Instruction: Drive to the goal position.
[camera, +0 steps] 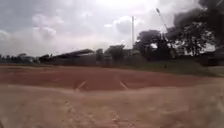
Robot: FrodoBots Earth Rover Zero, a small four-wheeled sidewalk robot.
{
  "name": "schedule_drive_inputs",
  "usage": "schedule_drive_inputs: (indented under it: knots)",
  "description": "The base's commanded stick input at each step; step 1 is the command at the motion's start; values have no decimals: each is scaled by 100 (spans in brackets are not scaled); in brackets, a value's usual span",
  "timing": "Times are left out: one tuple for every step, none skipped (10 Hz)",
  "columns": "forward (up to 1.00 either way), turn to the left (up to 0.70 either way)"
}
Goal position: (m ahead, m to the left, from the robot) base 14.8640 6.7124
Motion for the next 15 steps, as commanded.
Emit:
schedule_drive_inputs:
  knots:
    - [45, 0]
    - [45, 0]
    - [45, 0]
    - [45, 0]
    - [45, 0]
    - [45, 0]
    - [45, 0]
    - [45, 0]
    - [45, 0]
    - [45, 0]
    - [45, 0]
    - [45, 0]
    - [45, 0]
    - [45, 0]
    - [45, 0]
